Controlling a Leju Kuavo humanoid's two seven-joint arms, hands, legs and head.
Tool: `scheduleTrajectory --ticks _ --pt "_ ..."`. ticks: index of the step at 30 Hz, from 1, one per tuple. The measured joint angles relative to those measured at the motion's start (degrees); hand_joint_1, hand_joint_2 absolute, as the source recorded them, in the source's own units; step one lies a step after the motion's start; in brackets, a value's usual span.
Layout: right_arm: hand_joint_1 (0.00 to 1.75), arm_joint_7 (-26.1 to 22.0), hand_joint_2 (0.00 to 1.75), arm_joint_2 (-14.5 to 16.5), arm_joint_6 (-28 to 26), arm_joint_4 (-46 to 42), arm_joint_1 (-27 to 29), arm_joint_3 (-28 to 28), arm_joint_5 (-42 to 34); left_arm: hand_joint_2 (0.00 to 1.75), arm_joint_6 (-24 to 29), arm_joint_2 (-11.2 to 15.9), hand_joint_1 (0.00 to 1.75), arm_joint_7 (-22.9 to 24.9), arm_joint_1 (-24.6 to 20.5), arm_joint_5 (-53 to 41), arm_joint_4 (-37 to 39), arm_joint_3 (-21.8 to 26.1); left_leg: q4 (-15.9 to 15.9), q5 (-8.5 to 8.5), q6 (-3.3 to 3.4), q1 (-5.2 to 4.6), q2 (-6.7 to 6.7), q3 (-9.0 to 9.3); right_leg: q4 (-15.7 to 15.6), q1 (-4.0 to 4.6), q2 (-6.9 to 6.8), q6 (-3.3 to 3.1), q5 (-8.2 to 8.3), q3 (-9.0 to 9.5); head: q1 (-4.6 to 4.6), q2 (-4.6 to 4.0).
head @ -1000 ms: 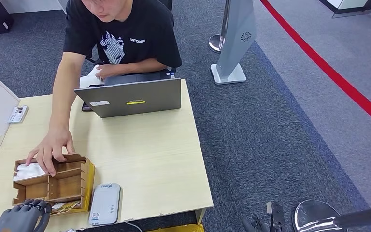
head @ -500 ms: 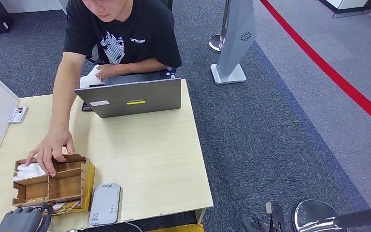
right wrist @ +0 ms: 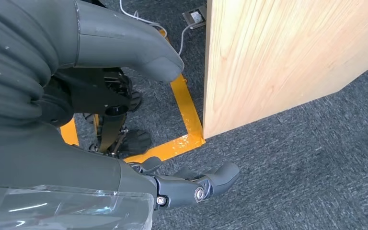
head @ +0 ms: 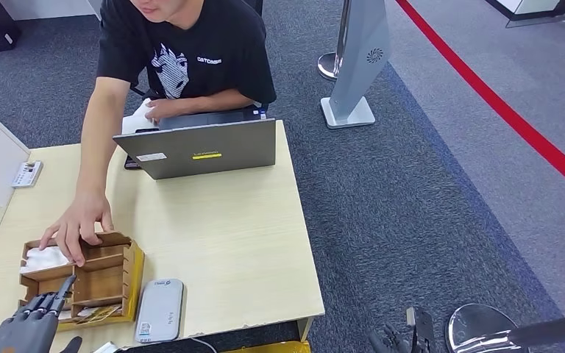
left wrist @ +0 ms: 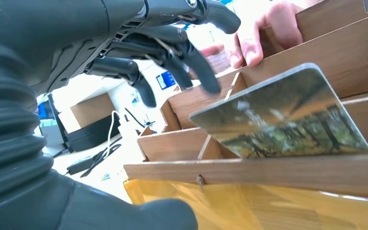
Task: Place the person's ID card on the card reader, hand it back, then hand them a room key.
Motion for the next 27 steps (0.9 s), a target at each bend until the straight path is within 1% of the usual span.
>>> scheduleTrajectory --ticks 9,18,27 --pt "0.0 0.0 1.75 0.0 0.2 0.0 0.0 0.0 0.0 1.75 -0.2 -1.5 0.0 -2.3 -0.5 -0.4 1.2 0.4 0.0 0.0 0.0 0.0 0.0 0.0 0.0 0.0 0.0 0.0 0.0 0.0 0.01 -0.01" --pt "0.0 0.0 1.75 0.0 0.3 0.0 -0.1 0.2 -0.3 1.75 -0.9 -4.8 0.0 -4.6 -4.7 -1.8 3.3 -1.4 0.0 0.0 0.0 -0.01 -0.03 0.0 0.0 0.0 -0.02 0.0 0.01 0.01 0.01 0.0" --pt "0.0 0.0 1.75 0.0 0.4 0.0 -0.1 0.7 -0.5 1.75 -1.2 -6.5 0.0 -5.2 -6.8 -2.0 4.3 -2.8 0.0 0.0 0.0 0.0 -0.02 0.0 0.0 0.0 -0.02 0.0 0.0 0.0 -0.01 0.0"
